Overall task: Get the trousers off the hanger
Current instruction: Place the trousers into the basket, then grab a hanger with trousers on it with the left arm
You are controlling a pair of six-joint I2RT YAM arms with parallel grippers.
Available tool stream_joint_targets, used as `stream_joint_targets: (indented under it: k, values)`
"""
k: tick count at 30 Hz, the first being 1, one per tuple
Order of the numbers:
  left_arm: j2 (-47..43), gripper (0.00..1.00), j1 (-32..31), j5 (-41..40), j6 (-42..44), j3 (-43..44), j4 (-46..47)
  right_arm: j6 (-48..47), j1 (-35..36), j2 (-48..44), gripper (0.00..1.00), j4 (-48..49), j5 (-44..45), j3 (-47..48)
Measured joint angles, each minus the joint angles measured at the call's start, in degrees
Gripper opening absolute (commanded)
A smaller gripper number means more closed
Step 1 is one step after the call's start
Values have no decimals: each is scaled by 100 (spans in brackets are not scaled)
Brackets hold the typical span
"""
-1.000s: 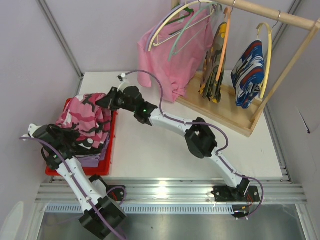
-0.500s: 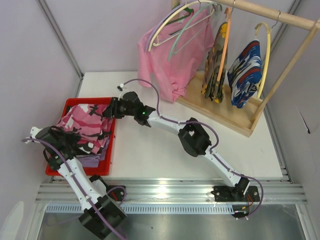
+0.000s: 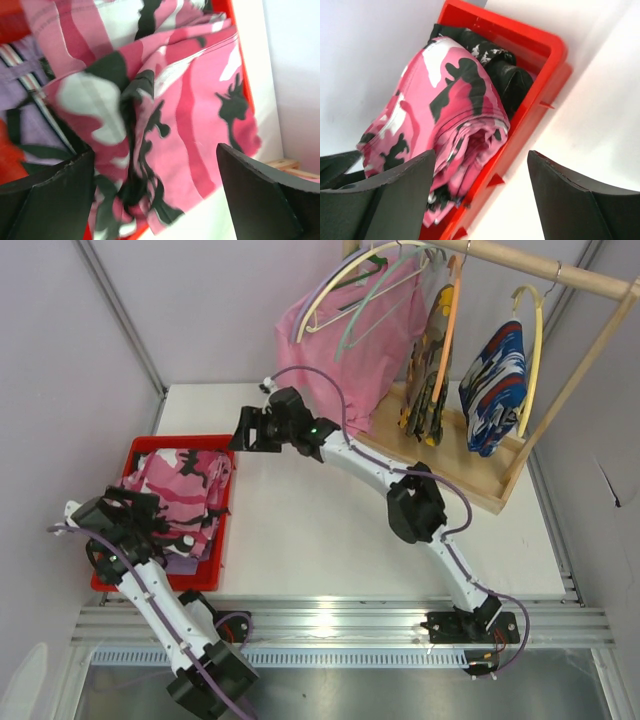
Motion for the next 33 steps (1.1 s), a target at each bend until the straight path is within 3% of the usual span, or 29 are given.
stream_joint_targets:
  k: [8, 12, 17, 22, 24, 33]
  values:
    - [-127, 100, 0, -483, -2, 1733, -1272, -728, -94, -1576, 81, -605, 236, -940]
    - [0, 94, -2, -216, 90, 2551, -1023, -990, -83, -2302, 81, -557, 315, -1567]
    - [221, 90, -520, 942, 94, 2020, 378, -1318, -63, -3272, 83, -588, 603, -2299]
    - [1178, 89, -2306, 704, 299, 1829, 859, -1611, -166, -4273, 86, -649, 1056, -2975]
    - [1585, 86, -2686, 557, 369, 1808, 1034, -1727, -282, -4870, 88, -673, 1331, -3381]
    - [2704, 89, -2830, -267, 313, 1019, 1788, -1908, -621, -7348, 97, -1008, 2739, -4911]
